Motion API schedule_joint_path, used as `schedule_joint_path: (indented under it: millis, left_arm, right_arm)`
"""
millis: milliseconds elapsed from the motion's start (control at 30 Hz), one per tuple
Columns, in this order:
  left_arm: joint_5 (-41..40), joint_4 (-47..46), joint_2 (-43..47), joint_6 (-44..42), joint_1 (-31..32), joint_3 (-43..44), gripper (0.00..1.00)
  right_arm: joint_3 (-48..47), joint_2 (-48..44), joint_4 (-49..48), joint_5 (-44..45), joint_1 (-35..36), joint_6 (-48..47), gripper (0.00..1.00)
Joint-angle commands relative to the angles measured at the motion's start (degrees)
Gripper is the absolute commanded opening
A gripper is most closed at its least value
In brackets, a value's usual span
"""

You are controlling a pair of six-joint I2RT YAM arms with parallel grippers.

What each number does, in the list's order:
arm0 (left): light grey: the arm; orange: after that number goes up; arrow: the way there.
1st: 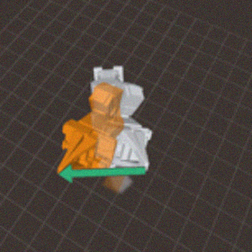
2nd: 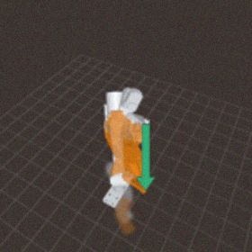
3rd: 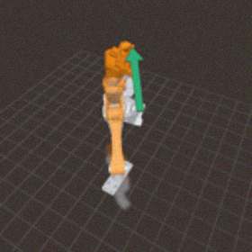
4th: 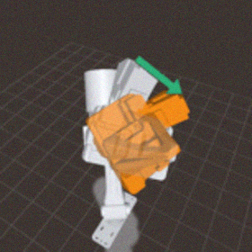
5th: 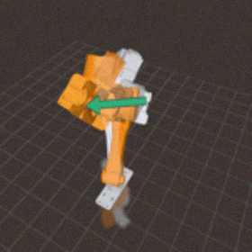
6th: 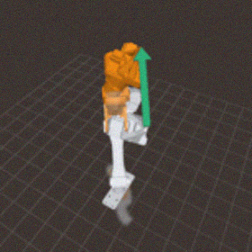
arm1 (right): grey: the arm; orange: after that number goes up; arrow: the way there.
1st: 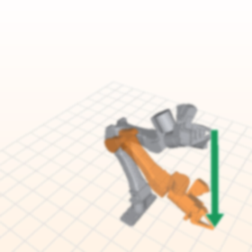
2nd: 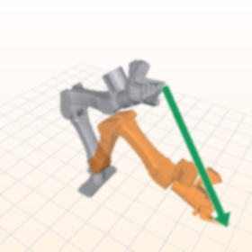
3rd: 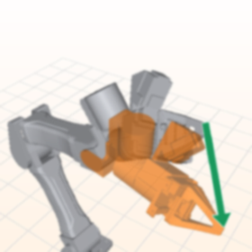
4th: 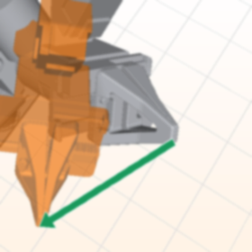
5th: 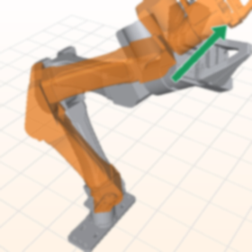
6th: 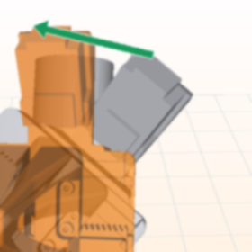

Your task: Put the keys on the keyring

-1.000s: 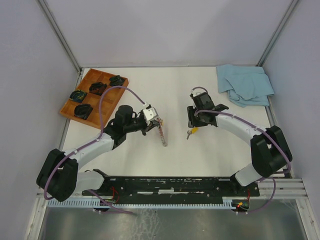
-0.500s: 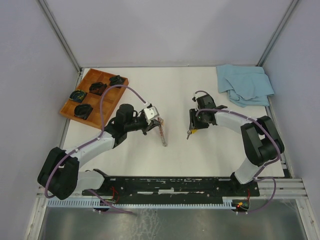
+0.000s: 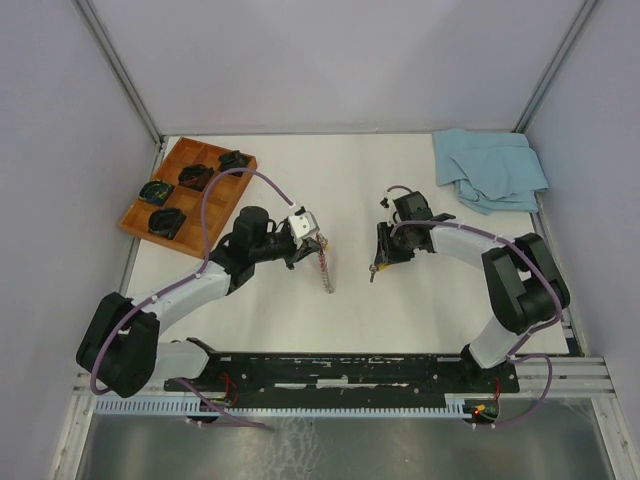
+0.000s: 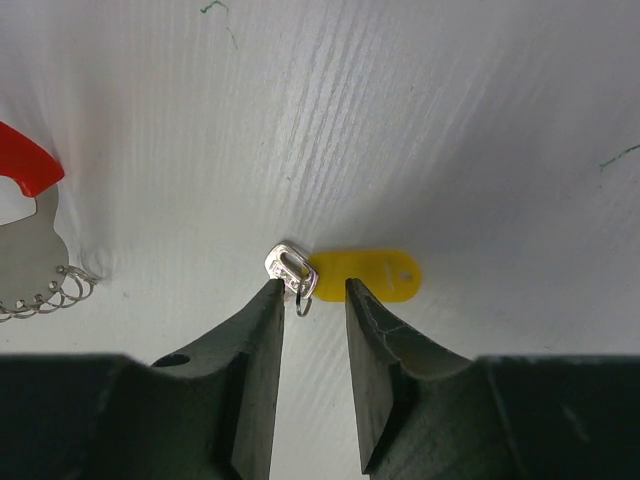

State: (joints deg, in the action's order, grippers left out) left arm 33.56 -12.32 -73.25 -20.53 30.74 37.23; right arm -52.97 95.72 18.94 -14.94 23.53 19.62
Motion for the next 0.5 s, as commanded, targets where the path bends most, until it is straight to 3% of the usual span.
schedule_joint_path:
  millis: [0,233,467]
  left_arm:
    - [1.17,1.59,-0.46,-2.16,0.21,1.71,0.03]
    - [1.41,1.73,-0.65,-2.14,0.24,1.88,0.03]
    - [1.29,2.03,-0.40,-2.23,0.21,1.88,0.03]
  right_arm:
    - [-0.14,-3.03,-0.20,-1.62,0.34,-0.24,0.39]
    - [-0.40,-7.67,1.84,4.60,2.85,0.33,0.40]
    - [-2.34,-3.97,4.30,8.84,5.62,1.43,0.37]
